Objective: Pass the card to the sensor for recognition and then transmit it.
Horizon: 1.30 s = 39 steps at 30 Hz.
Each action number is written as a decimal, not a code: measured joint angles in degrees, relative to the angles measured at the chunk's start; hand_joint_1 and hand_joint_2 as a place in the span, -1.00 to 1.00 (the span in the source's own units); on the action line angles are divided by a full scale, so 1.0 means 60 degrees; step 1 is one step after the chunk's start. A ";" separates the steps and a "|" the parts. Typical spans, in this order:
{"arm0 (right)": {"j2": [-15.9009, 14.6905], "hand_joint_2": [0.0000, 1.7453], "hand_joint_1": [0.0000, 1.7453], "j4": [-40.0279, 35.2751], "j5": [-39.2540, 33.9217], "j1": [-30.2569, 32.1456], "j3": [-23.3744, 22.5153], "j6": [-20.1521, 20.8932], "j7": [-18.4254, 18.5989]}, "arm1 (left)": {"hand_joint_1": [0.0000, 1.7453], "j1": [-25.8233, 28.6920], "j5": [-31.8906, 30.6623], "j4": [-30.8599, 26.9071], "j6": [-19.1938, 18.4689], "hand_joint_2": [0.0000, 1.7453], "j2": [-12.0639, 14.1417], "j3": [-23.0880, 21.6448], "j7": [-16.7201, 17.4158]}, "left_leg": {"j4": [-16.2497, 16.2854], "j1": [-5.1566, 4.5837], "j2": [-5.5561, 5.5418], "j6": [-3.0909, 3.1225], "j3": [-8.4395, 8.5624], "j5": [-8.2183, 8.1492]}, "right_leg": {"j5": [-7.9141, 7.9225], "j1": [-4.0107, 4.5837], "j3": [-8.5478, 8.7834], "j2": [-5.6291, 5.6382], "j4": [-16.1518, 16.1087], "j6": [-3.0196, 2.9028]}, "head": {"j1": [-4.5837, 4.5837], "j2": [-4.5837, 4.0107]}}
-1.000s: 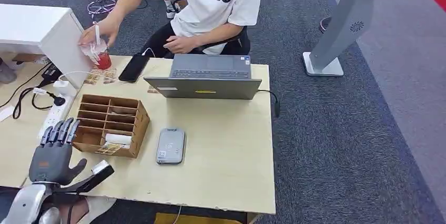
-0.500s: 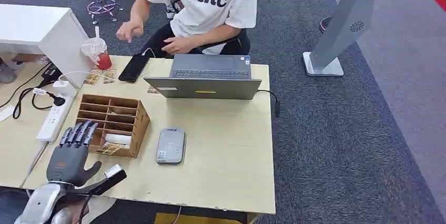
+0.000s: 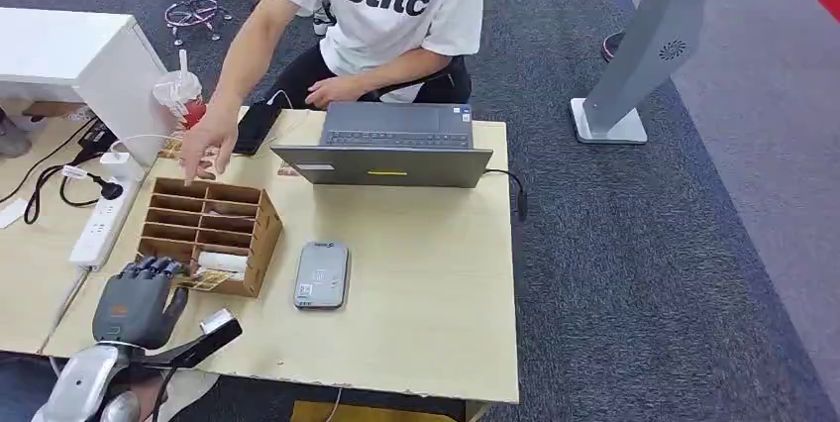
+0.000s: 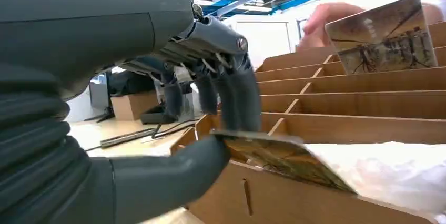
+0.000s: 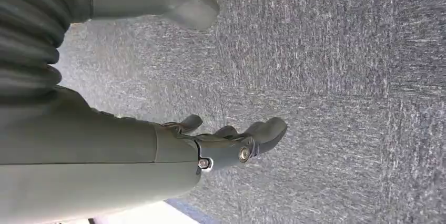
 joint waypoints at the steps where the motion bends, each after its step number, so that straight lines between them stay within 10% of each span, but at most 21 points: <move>1: 0.0000 1.00 -1.00 0.0000 0.0008 0.0000 0.0000 0.0000 -0.0004 | 0.96 0.0000 0.0003 0.0011 0.0015 1.00 0.0004 0.0000 0.0004 | 0.0000 0.0000 0.0000 0.0000 0.0000 0.0000 | 0.0000 0.0000 0.0000 0.0000 0.0000 0.0000 | -0.0004 0.0000; 9: 0.0000 1.00 -1.00 0.0000 0.0255 0.0001 0.0000 -0.0007 0.0040 | 0.74 -0.0033 -0.0004 0.0138 0.0262 1.00 0.0044 0.0000 0.0087 | 0.0000 0.0000 0.0000 0.0000 0.0000 0.0000 | 0.0000 0.0000 0.0001 0.0000 0.0000 0.0000 | -0.0004 0.0000; 39: 0.0000 1.00 -1.00 0.0000 0.0609 -0.0005 0.0000 -0.0036 0.0095 | 1.00 -0.0231 -0.0285 0.0324 0.1895 1.00 0.0106 0.0066 0.0095 | 0.0000 0.0000 0.0000 0.0000 0.0000 0.0000 | 0.0000 0.0000 0.0000 0.0000 0.0000 0.0000 | 0.0000 0.0000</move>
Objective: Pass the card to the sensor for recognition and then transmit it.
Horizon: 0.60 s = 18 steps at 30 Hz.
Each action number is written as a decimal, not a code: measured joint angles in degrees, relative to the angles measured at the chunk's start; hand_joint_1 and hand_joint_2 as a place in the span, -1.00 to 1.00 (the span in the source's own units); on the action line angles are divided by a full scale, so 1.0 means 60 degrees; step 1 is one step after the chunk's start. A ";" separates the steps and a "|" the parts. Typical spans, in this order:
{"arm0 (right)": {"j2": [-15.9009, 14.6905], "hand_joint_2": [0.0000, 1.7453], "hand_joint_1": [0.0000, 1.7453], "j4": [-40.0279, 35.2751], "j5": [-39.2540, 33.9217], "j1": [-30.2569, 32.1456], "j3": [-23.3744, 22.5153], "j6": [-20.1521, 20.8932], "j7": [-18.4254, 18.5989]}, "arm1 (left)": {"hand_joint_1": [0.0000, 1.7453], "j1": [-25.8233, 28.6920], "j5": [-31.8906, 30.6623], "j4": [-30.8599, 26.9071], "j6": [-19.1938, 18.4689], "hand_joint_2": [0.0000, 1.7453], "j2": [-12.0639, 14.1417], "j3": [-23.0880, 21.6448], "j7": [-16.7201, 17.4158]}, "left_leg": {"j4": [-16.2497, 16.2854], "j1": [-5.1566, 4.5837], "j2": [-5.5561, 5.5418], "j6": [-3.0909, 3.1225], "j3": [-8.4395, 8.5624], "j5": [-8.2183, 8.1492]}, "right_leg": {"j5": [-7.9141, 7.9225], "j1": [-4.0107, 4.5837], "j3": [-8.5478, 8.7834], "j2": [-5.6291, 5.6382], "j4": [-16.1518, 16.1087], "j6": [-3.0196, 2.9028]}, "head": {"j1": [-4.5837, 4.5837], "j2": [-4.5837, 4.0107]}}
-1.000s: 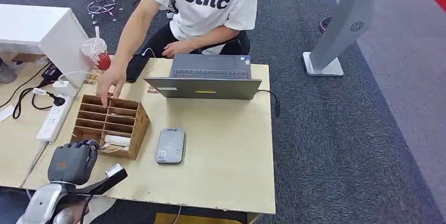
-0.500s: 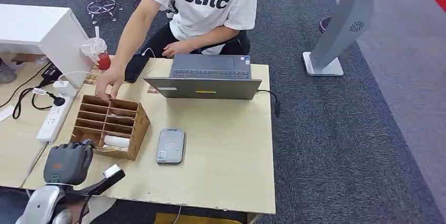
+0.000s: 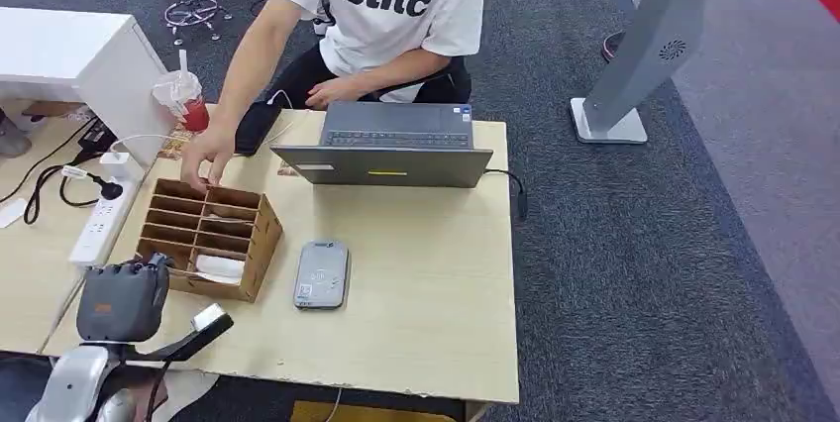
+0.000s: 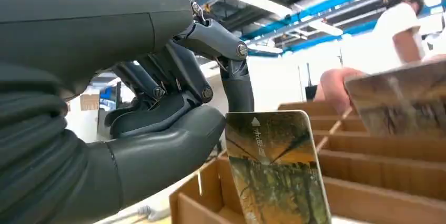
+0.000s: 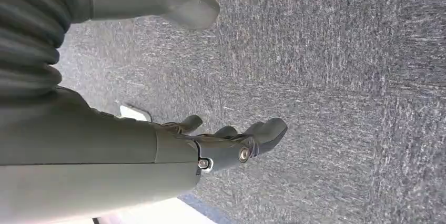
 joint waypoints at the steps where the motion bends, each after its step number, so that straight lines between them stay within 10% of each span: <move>1: 0.0000 1.00 -1.00 0.0000 0.0011 0.0000 -0.0004 0.0000 0.0000 | 1.00 -0.0040 0.0000 -0.0004 0.0044 1.00 -0.0004 0.0026 -0.0037 | 0.0000 0.0000 0.0000 0.0000 0.0000 0.0000 | 0.0000 0.0000 0.0000 0.0000 0.0000 0.0000 | -0.0004 0.0000; 18: 0.0000 1.00 -1.00 0.0000 0.0146 -0.0023 0.0000 -0.0004 0.0011 | 1.00 -0.0289 0.0088 -0.0292 0.0047 1.00 -0.0088 0.0193 -0.0157 | 0.0000 0.0000 -0.0001 0.0000 0.0000 0.0000 | 0.0000 0.0000 0.0001 -0.0001 0.0000 0.0000 | -0.0003 0.0000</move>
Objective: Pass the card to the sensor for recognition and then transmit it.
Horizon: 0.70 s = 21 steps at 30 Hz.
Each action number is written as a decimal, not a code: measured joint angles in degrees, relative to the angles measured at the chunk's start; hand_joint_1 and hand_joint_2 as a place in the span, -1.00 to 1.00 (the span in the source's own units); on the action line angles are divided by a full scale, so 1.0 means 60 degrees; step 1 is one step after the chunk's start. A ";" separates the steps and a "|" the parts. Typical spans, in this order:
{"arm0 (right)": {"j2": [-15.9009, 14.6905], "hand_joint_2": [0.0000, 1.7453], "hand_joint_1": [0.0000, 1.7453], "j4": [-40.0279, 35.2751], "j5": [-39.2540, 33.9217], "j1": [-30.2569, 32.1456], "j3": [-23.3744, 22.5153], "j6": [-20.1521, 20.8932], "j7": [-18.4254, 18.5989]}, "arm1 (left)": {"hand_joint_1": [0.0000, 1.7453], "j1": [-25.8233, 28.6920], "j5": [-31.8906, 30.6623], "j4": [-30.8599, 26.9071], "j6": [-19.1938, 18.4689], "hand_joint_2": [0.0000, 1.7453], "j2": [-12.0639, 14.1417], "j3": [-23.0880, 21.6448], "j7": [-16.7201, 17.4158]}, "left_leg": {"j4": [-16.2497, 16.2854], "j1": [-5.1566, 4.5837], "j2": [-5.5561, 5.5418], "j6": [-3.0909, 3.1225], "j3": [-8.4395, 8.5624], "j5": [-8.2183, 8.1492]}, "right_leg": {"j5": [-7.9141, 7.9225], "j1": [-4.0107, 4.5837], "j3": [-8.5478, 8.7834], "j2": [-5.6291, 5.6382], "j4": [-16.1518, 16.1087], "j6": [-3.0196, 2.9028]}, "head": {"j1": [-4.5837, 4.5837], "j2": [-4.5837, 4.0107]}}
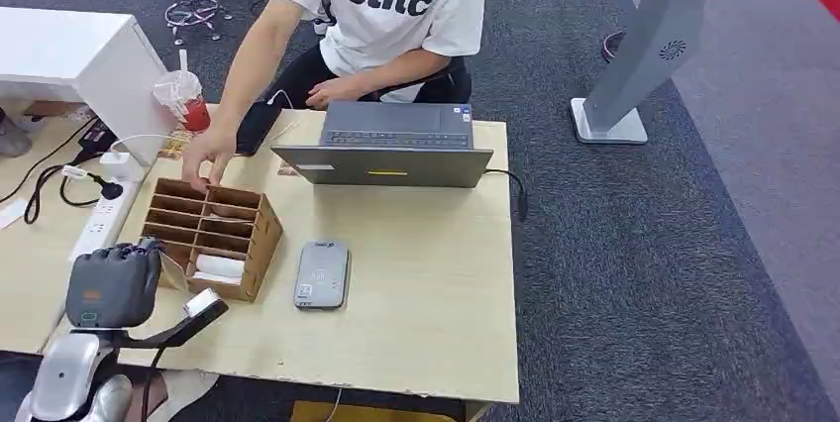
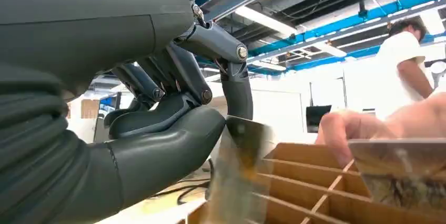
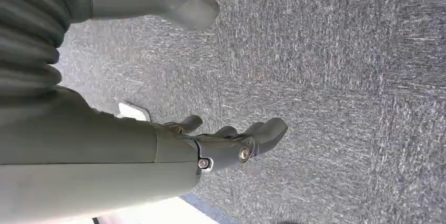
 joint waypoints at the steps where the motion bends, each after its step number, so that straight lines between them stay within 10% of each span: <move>1: 0.0000 1.00 -1.00 0.0000 0.0004 -0.0001 -0.0003 0.0004 0.0000 | 1.00 -0.0013 0.0025 -0.0029 -0.0014 1.00 0.0000 0.0004 0.0000 | 0.0000 0.0000 0.0000 0.0000 0.0000 0.0000 | 0.0000 0.0000 0.0000 0.0000 0.0000 0.0000 | 0.0000 0.0000; 12: 0.0000 1.00 -1.00 0.0000 0.0080 0.0001 -0.0004 0.0004 0.0022 | 1.00 -0.0131 0.0193 -0.0142 -0.0015 1.00 0.0135 0.0131 0.0000 | 0.0000 0.0001 0.0001 -0.0001 0.0000 0.0001 | 0.0000 0.0001 -0.0001 0.0002 0.0001 0.0000 | 0.0000 0.0000; 21: -0.0004 1.00 -1.00 0.0000 0.0156 0.0001 -0.0146 0.0000 0.0007 | 1.00 -0.1079 0.1067 -0.0783 -0.0709 1.00 0.1107 0.0812 -0.0073 | 0.0000 0.0007 0.0001 -0.0005 0.0000 0.0005 | 0.0001 0.0005 -0.0001 0.0002 0.0007 -0.0002 | 0.0000 0.0000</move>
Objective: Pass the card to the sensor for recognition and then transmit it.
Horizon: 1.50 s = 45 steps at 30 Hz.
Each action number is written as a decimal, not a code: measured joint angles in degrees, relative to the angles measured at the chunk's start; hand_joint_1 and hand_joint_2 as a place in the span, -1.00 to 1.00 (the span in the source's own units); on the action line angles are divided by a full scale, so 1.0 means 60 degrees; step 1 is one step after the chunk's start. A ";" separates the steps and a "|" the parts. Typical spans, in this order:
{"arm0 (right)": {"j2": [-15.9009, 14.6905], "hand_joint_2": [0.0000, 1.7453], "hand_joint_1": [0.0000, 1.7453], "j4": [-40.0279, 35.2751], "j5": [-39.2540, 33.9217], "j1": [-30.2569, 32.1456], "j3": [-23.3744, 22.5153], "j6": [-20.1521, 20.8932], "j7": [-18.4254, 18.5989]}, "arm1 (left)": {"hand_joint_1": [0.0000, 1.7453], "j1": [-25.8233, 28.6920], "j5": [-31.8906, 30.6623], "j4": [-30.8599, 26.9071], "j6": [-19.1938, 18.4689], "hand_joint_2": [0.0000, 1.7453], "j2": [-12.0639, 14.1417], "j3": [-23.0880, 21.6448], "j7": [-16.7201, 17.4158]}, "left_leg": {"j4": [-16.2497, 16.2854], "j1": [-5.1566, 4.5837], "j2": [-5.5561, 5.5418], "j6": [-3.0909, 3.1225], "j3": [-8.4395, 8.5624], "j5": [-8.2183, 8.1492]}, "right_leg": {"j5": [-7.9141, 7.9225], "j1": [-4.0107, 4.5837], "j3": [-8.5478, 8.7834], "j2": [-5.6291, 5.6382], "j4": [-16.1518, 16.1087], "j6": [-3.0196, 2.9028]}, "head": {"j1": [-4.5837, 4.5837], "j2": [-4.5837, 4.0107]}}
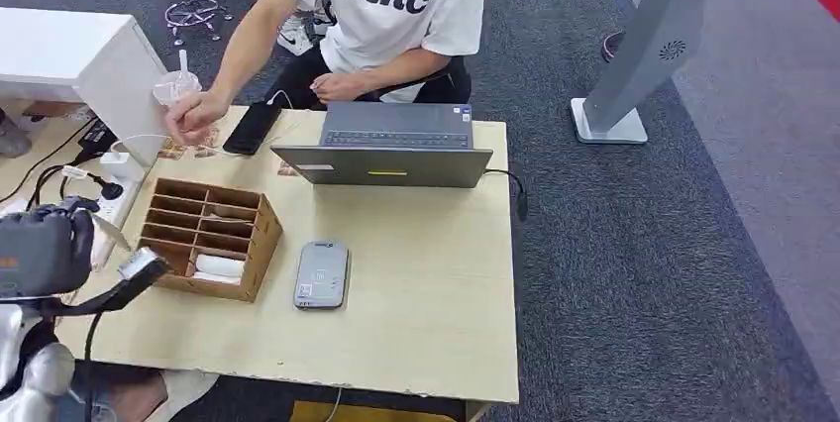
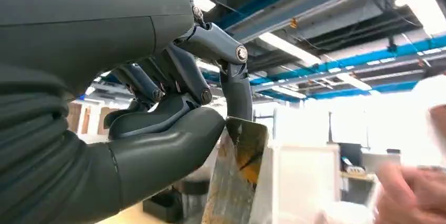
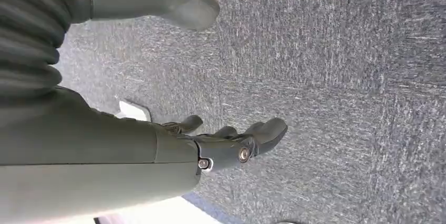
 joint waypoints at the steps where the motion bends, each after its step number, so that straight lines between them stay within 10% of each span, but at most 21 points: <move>1: 0.0000 1.00 -1.00 0.0000 0.0019 0.0000 -0.0011 0.0000 0.0000 | 1.00 -0.0190 0.0018 -0.0041 -0.0100 1.00 0.0118 0.0081 0.0004 | 0.0000 0.0000 0.0000 -0.0002 0.0000 0.0002 | 0.0000 0.0000 0.0000 0.0000 0.0000 0.0000 | 0.0000 0.0000; 16: 0.0000 1.00 -1.00 0.0000 0.0306 -0.0028 -0.0102 0.0011 -0.0029 | 1.00 -0.2669 -0.0291 0.0618 -0.1119 1.00 0.1035 0.0474 0.0313 | 0.0001 -0.0006 -0.0001 0.0001 0.0000 0.0004 | 0.0001 -0.0005 -0.0001 0.0000 -0.0001 0.0000 | 0.0004 0.0000; 45: -0.0091 1.00 -1.00 0.0000 0.0867 -0.0104 -0.0335 0.0015 -0.0051 | 1.00 -0.2373 0.0969 -0.0478 -0.2416 1.00 -0.1275 -0.1850 0.0477 | 0.0010 -0.0008 0.0001 0.0002 0.0000 0.0003 | 0.0006 -0.0006 -0.0007 0.0003 -0.0006 0.0005 | 0.0007 0.0000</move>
